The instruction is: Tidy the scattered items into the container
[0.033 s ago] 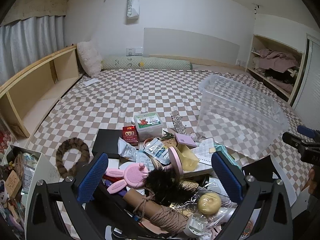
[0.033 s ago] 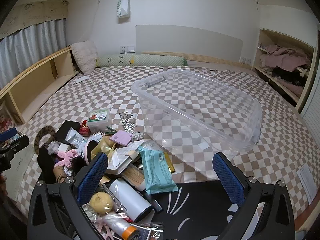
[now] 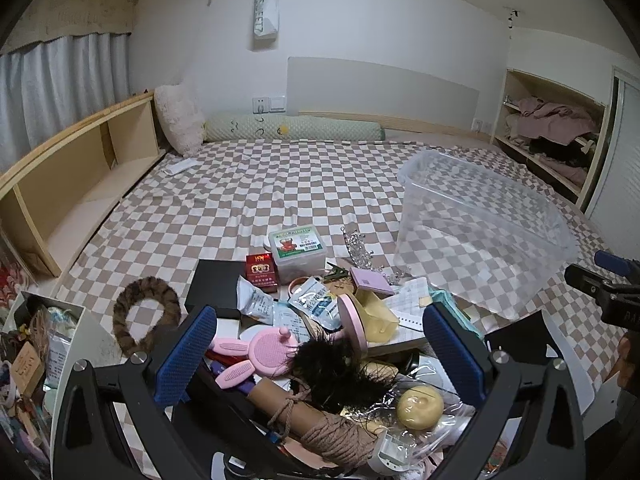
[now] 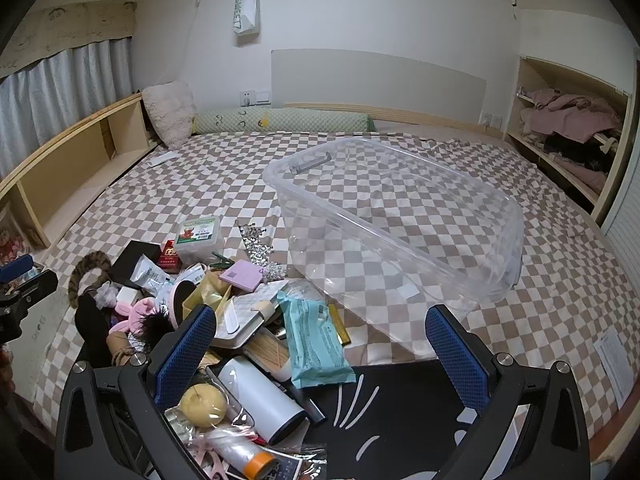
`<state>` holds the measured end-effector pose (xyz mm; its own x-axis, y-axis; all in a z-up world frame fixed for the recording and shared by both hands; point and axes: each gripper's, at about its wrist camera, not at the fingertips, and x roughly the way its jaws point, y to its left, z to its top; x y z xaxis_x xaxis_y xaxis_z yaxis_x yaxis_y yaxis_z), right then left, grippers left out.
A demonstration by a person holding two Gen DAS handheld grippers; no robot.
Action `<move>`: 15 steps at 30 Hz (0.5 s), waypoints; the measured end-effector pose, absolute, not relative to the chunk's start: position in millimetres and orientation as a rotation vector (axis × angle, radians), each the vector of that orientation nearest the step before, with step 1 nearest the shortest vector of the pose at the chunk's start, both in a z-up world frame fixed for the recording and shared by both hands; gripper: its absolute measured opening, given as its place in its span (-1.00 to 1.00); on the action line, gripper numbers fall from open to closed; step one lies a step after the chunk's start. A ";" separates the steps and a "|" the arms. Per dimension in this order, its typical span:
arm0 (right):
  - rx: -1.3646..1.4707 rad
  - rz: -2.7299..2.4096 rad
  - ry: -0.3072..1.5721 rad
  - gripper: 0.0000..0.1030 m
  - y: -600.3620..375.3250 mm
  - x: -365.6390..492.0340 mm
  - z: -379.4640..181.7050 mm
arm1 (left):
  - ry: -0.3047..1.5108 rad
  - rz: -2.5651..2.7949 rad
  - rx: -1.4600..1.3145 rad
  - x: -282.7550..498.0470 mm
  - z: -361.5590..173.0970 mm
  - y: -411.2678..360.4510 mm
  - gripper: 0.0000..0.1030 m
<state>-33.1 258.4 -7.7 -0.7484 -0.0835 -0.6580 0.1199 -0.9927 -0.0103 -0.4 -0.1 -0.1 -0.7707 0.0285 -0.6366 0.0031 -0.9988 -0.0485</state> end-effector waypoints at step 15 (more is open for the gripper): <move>1.076 -2.843 0.083 1.00 260.2 -35.3 -8.1 | -0.072 2.947 -1.031 0.3 0.5 3.2 1.00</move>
<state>-35.3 260.2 -8.1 -0.7452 -0.0745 -0.6626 0.1131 -0.9935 -0.0155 0.3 3.2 0.5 -0.7819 0.0323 -0.6226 -0.0019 -0.9988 -0.0494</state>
